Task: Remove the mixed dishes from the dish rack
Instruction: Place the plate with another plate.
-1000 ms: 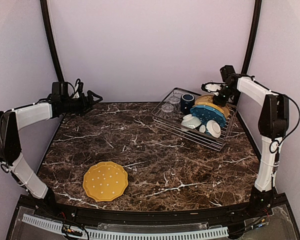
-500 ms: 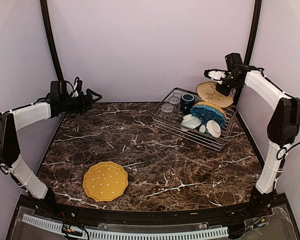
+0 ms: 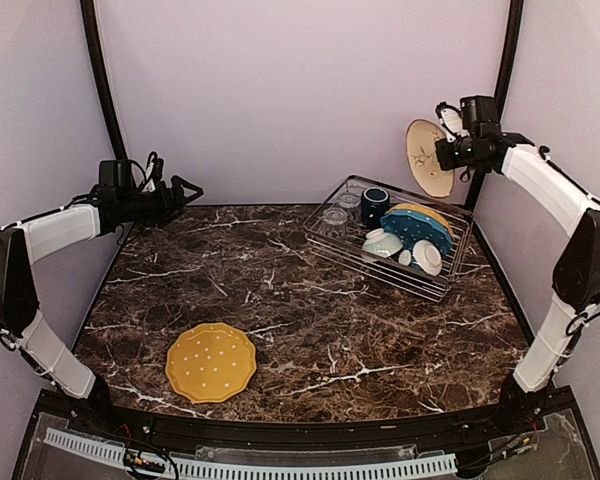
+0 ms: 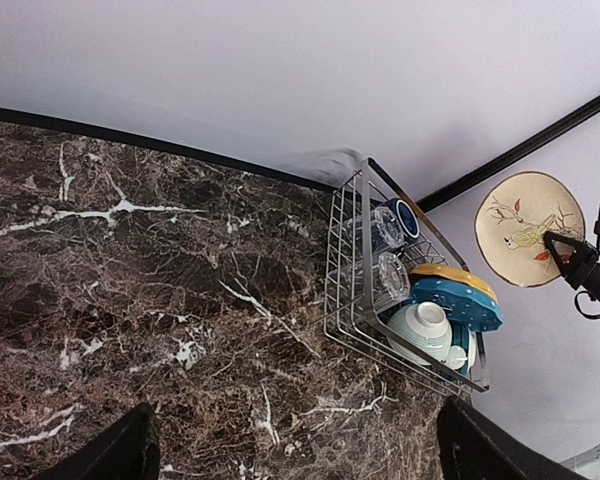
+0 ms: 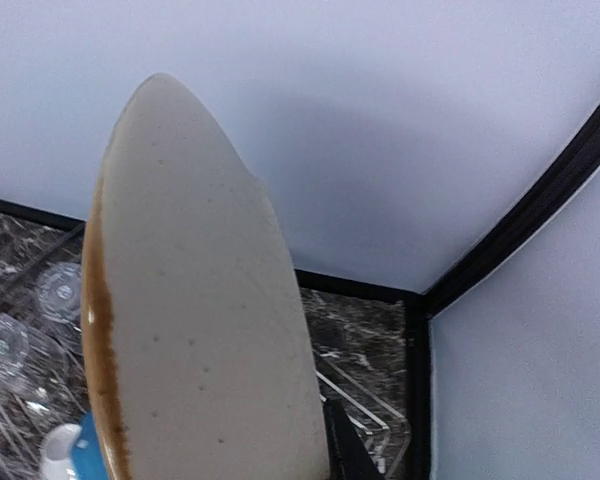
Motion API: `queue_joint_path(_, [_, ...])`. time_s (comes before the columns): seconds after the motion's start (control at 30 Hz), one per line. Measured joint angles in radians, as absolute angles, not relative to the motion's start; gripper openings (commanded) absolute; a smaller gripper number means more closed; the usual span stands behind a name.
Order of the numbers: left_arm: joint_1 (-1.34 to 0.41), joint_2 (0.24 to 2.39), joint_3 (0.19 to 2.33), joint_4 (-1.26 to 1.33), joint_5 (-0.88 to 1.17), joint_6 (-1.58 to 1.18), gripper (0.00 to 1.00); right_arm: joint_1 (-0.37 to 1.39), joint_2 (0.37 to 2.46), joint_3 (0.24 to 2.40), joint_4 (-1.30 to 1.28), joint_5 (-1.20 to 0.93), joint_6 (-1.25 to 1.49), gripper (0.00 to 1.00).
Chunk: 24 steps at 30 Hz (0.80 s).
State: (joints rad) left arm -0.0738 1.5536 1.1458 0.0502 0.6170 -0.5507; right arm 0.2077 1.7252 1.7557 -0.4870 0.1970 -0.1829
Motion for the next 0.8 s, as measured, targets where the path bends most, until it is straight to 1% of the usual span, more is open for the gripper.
queue_joint_path(0.13, [-0.074,1.554,1.146,0.050,0.615,-0.550,0.96,0.259,1.722,1.741,-0.449,0.081,0.113,0.00])
queue_joint_path(0.33, [-0.074,1.544,1.146,0.027,0.604,-0.546,0.96,0.434,1.718,1.584,-0.338,-0.081,0.491,0.00])
queue_joint_path(0.47, [-0.074,1.519,1.148,0.000,0.589,-0.540,0.96,0.589,1.756,1.496,-0.297,-0.163,0.648,0.00])
queue_joint_path(0.63, [-0.074,1.499,1.165,-0.017,0.570,-0.525,0.96,0.754,1.909,1.491,-0.252,-0.265,0.767,0.00])
queue_joint_path(0.8, [-0.073,1.497,1.166,-0.027,0.564,-0.522,0.96,0.865,2.047,1.491,-0.228,-0.375,0.846,0.00])
